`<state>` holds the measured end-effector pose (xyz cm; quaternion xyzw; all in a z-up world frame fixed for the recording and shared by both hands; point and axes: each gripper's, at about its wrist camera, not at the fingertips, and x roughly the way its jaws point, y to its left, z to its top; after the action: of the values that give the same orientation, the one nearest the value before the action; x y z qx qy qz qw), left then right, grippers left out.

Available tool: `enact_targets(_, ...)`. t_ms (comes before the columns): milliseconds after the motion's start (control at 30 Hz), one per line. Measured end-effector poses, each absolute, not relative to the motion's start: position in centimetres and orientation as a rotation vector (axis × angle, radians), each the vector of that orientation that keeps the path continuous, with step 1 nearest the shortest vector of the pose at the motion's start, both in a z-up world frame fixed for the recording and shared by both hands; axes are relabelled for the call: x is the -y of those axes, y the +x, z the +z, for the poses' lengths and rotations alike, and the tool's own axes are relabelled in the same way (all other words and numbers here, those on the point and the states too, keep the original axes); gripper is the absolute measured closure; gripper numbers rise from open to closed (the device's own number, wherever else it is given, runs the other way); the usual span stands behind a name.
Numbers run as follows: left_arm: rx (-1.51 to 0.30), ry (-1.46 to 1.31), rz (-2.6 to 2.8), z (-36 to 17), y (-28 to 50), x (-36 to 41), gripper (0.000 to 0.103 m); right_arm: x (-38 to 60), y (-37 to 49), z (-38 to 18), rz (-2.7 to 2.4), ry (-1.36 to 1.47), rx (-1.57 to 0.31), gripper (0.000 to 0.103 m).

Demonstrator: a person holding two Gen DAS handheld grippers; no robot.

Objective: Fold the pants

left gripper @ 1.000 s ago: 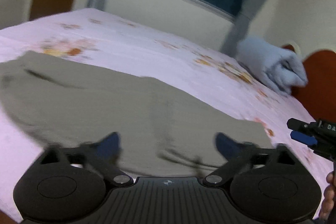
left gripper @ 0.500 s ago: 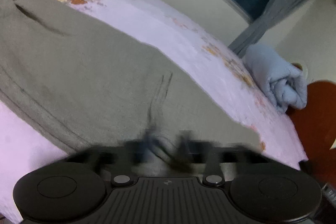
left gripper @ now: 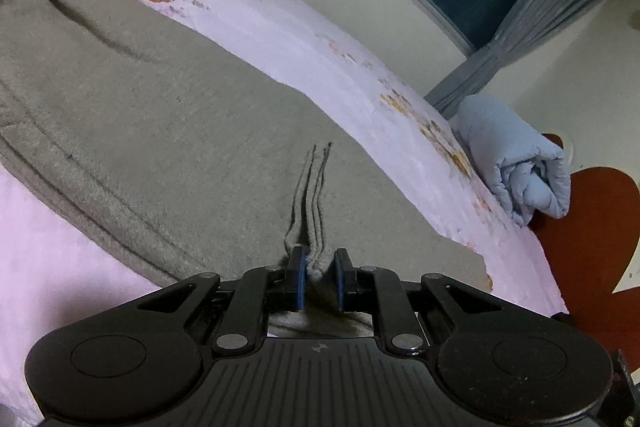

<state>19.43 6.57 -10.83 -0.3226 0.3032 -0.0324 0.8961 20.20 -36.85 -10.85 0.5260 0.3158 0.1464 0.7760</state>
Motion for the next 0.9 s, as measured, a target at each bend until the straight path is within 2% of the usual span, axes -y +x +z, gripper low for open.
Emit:
enact_targets(200,-0.636,-0.647,-0.066,-10.7,19.6,-6.6,0.088,35.8,21.1,-12.4,0.329,1.235,-0.714,0.035)
enact_targets(433,-0.630,-0.661,-0.067,-11.3,20.0,-6.7,0.085,35.8,21.8,-13.2,0.302,1.256,-0.628,0.036)
enact_targets(467,-0.630,-0.665,-0.072,-11.4,20.0,-6.8,0.083,36.2,21.8,-13.2,0.280,1.264,-0.602,0.053)
enact_targets(500,-0.632,-0.668,-0.079,-11.5,20.1,-6.7,0.082,36.8,21.4,-13.2,0.265,1.297,-0.548,0.064)
enact_targets(533,-0.631,-0.663,-0.077,-11.6,20.1,-6.6,0.082,37.2,21.1,-13.4,0.268,1.337,-0.522,0.067)
enact_targets(667,-0.634,-0.676,-0.078,-11.8,20.1,-6.9,0.082,36.9,20.9,-14.4,0.218,1.347,-0.559,0.067)
enact_targets(733,-0.635,-0.673,-0.079,-11.8,20.1,-7.1,0.082,37.1,20.6,-14.4,0.215,1.359,-0.581,0.067)
enact_targets(800,-0.631,-0.667,-0.077,-11.7,20.0,-7.1,0.082,36.9,20.0,-13.1,0.229,1.284,-0.600,0.056)
enact_targets(867,-0.628,-0.658,-0.073,-11.6,20.0,-6.8,0.082,36.4,19.1,-10.3,0.248,1.130,-0.562,0.035)
enact_targets(900,-0.628,-0.658,-0.070,-11.6,20.0,-6.7,0.082,36.1,18.9,-9.1,0.265,1.074,-0.531,0.033)
